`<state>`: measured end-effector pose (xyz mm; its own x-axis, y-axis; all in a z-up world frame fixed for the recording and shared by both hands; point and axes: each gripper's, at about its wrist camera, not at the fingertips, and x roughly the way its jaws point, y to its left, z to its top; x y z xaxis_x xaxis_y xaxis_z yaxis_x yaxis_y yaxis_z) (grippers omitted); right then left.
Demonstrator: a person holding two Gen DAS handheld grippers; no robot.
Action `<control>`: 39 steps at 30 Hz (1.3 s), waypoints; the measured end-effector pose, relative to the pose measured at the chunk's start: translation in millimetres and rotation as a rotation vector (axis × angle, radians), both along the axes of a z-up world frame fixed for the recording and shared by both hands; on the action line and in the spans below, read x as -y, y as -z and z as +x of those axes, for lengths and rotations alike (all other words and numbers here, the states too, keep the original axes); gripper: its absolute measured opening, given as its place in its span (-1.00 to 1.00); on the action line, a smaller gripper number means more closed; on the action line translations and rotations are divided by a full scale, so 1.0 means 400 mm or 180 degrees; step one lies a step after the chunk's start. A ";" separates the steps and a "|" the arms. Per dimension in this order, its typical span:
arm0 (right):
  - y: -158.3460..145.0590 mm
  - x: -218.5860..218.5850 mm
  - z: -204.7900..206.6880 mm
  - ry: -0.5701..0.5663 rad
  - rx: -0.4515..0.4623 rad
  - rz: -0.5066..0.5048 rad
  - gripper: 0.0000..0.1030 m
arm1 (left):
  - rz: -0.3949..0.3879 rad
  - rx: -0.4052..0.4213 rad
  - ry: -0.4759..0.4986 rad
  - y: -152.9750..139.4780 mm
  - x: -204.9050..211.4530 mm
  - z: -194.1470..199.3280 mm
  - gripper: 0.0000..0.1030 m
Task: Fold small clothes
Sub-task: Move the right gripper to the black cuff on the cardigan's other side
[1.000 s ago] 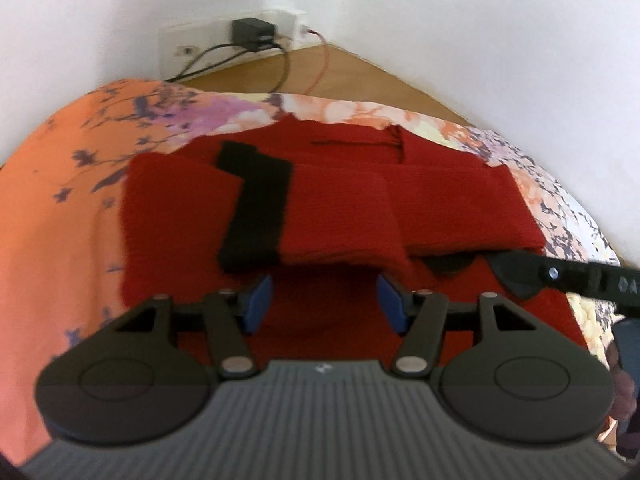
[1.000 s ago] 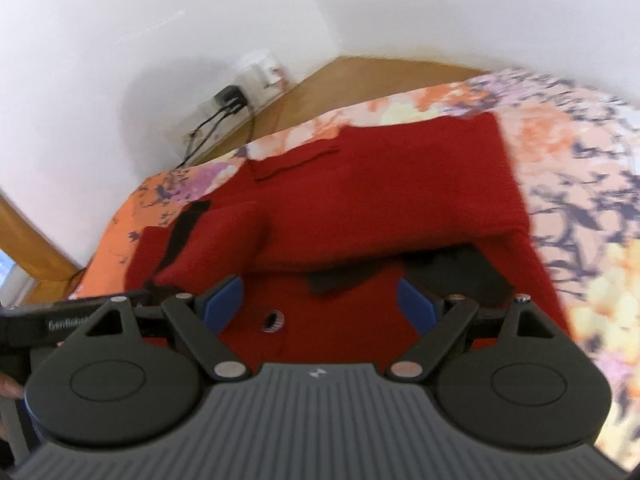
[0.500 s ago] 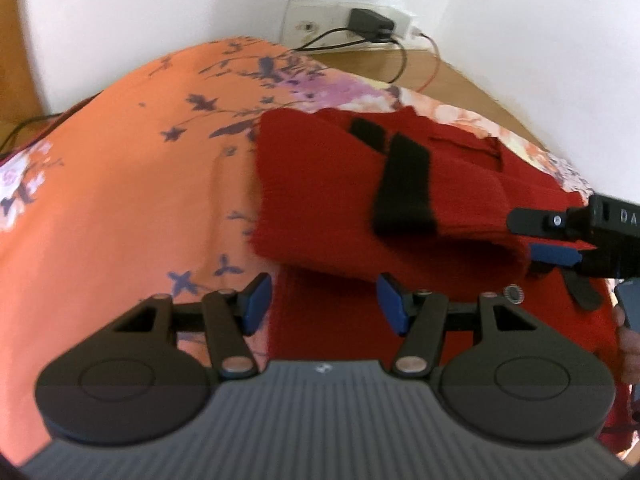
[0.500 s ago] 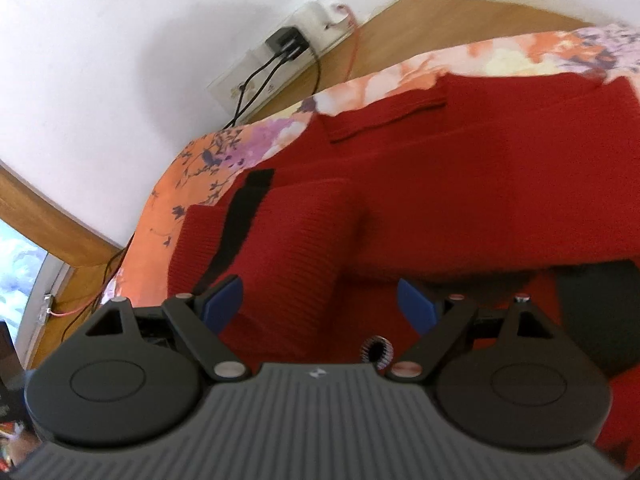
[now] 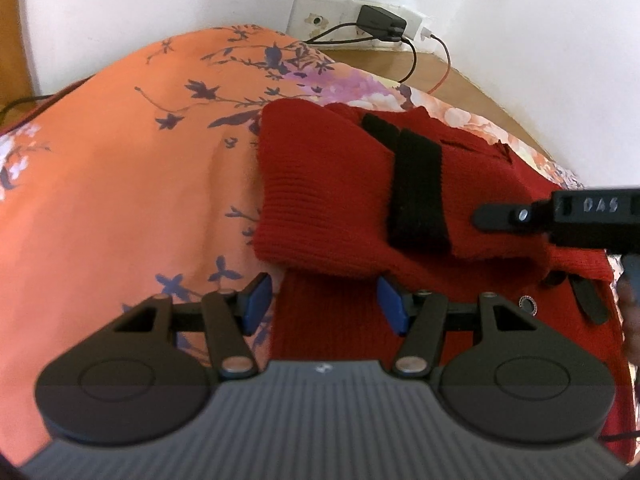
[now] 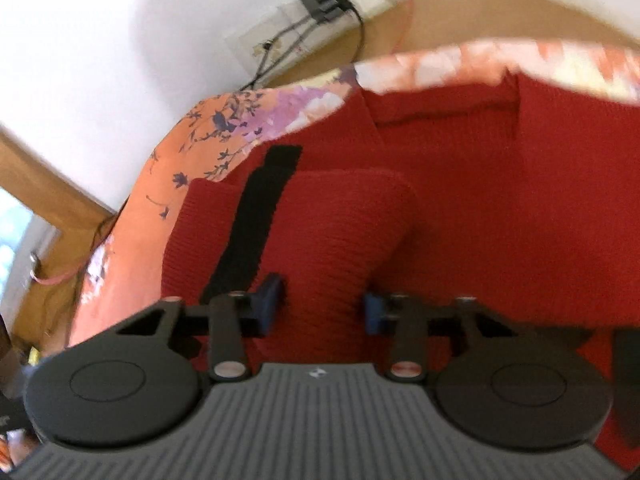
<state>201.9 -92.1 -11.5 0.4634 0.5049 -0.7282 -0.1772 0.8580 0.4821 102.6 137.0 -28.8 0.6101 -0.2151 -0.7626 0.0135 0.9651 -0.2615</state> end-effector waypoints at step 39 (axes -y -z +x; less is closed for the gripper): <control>-0.064 0.114 -0.019 0.0392 0.0601 -0.0623 0.30 | 0.0250 -0.0061 0.0049 -0.028 -0.008 0.071 0.16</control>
<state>194.1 -137.8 14.2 0.6489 0.2951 -0.7013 -0.1368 0.9520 0.2739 131.2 140.2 -17.7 0.5921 -0.1635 -0.7891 0.0243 0.9824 -0.1854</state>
